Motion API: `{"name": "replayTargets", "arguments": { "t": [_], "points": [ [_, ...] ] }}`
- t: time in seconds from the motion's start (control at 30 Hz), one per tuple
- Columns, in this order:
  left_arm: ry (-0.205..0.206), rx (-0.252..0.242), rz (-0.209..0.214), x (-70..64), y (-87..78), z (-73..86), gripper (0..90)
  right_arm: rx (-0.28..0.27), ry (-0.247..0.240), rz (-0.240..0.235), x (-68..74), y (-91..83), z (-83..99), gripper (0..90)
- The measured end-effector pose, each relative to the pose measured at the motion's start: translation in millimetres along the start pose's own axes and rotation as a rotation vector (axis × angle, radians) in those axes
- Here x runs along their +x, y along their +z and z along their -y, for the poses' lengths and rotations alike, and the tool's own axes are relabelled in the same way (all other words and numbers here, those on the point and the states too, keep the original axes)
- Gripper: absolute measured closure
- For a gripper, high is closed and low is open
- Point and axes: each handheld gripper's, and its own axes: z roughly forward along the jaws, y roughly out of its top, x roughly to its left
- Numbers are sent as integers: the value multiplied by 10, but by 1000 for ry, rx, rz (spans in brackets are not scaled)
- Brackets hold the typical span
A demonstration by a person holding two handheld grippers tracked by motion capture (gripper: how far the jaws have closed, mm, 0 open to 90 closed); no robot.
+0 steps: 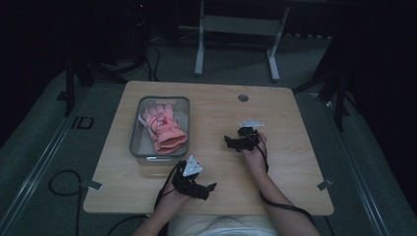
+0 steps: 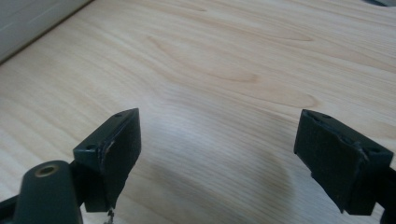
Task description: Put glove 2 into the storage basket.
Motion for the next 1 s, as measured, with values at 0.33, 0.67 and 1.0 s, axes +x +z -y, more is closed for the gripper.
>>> {"name": "replayTargets", "arguments": {
  "t": [0.33, 0.67, 1.0],
  "points": [
    [8, 15, -4, -4, 17, 13, 17, -11, 22, 35, -46, -6, 31, 144],
    [25, 15, -11, -14, 22, 29, 17, -40, 50, 40, -93, -40, 60, 145],
    [25, 13, -11, -12, 29, 41, 17, -47, 68, 47, -107, -47, 64, 147]
  ]
}}
